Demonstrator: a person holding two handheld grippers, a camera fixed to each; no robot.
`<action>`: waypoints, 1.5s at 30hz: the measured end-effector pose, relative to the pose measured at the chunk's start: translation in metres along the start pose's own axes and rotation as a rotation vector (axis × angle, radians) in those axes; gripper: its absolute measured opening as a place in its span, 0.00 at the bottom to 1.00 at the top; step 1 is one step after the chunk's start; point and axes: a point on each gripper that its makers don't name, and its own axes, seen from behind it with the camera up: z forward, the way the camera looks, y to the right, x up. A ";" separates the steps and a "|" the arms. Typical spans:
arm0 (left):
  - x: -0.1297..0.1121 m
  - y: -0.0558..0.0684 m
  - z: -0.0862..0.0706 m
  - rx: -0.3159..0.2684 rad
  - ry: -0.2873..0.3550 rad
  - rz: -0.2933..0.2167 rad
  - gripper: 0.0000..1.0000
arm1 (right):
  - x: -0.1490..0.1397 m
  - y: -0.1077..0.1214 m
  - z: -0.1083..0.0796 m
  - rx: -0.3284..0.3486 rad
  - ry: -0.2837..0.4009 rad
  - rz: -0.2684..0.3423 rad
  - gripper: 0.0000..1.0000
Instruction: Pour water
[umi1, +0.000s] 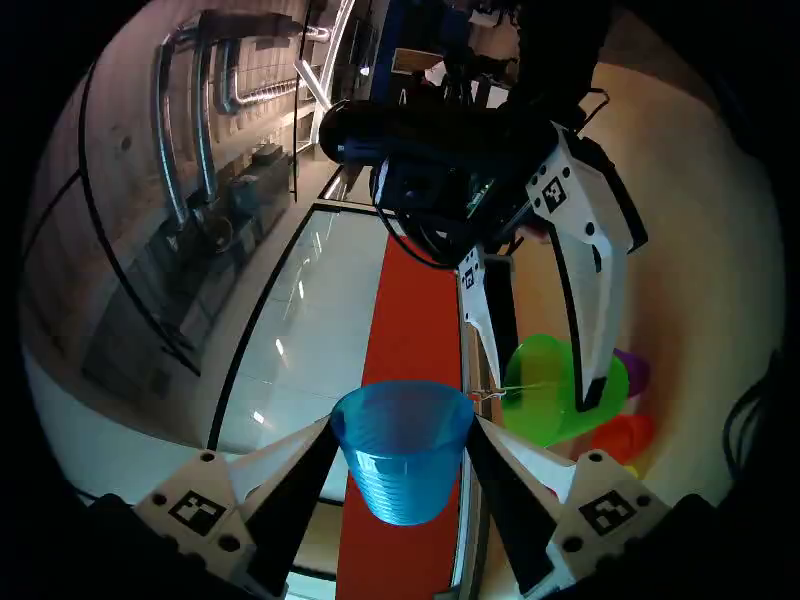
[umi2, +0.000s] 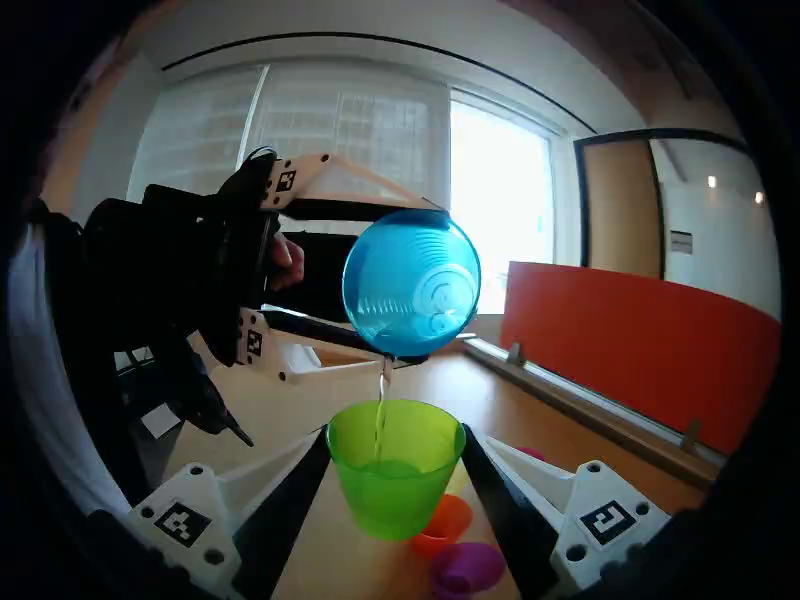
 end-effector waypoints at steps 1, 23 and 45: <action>0.000 0.000 0.000 -0.002 0.000 0.002 0.87 | 0.000 0.000 0.000 0.000 0.001 0.001 0.94; 0.000 0.001 0.001 -0.009 -0.001 0.055 0.87 | -0.001 -0.001 0.002 0.000 0.006 0.002 0.94; 0.000 0.004 0.003 -0.015 -0.006 0.102 0.87 | 0.002 -0.002 0.005 0.002 0.011 0.002 0.94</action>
